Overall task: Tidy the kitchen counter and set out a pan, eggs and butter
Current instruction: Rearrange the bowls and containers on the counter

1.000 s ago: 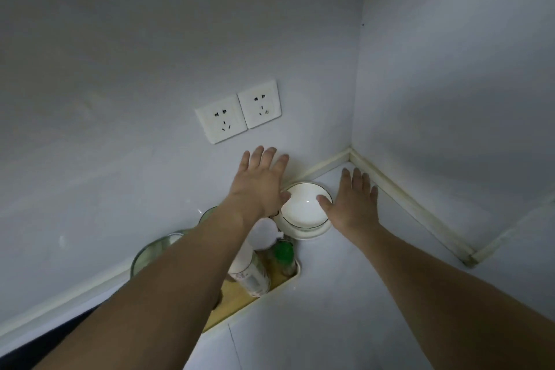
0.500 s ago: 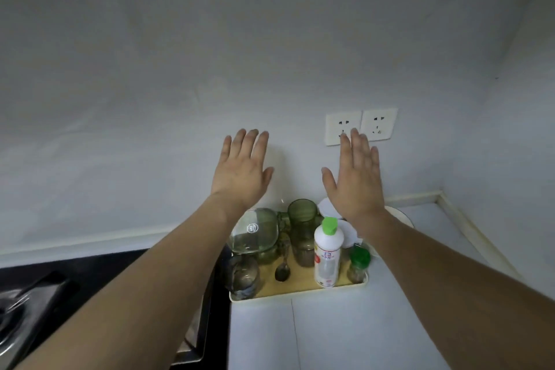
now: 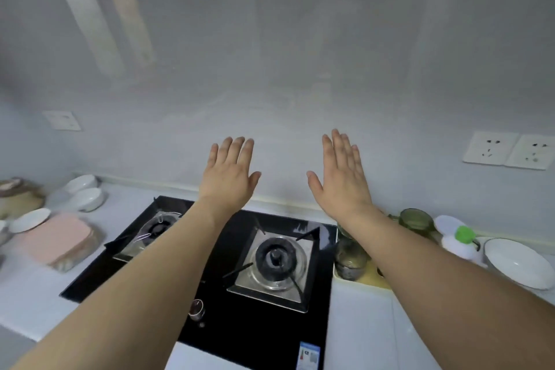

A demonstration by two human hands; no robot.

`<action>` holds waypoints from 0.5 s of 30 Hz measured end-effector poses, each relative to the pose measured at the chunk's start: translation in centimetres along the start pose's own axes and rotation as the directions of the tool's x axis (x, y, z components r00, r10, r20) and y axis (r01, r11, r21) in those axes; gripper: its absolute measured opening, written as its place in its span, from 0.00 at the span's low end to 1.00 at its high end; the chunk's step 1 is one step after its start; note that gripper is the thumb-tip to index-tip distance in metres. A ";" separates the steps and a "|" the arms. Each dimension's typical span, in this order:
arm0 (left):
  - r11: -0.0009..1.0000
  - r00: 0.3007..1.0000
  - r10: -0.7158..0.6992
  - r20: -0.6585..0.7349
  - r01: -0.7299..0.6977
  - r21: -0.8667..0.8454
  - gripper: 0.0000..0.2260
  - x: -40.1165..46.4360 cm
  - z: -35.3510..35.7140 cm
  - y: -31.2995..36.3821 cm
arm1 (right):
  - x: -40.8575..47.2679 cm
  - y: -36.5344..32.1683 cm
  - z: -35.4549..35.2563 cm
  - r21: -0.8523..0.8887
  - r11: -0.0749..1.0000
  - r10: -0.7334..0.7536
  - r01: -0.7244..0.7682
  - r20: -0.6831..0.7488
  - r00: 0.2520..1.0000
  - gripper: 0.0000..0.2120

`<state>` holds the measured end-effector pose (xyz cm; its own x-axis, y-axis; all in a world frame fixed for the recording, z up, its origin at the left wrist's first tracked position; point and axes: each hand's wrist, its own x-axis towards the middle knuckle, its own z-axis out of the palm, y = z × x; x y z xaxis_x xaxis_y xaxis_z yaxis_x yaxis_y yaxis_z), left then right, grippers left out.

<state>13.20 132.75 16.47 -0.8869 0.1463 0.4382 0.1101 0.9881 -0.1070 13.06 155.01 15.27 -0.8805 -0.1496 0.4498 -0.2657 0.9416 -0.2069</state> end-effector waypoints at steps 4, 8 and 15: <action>0.994 0.995 -0.095 -0.003 0.095 0.059 0.29 -4.4 -1.7 -8.0 | 0.3 -7.8 1.4 0.070 0.992 -0.110 0.108 0.024 0.994 0.34; 0.977 0.979 -0.203 -0.012 0.203 0.058 0.29 -8.3 -2.9 -14.2 | 0.2 -14.4 2.7 0.114 0.974 -0.199 0.194 0.034 0.979 0.34; 0.926 0.929 -0.368 -0.033 0.369 0.079 0.29 -16.3 -4.5 -24.4 | -1.1 -27.1 5.3 0.237 0.909 -0.365 0.343 0.057 0.929 0.33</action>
<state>26.98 106.47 15.95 -0.8499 -0.2256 0.4762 -0.2607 0.9654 -0.0079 19.17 128.10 15.78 -0.7434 -0.5000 0.4443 -0.6365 0.7329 -0.2401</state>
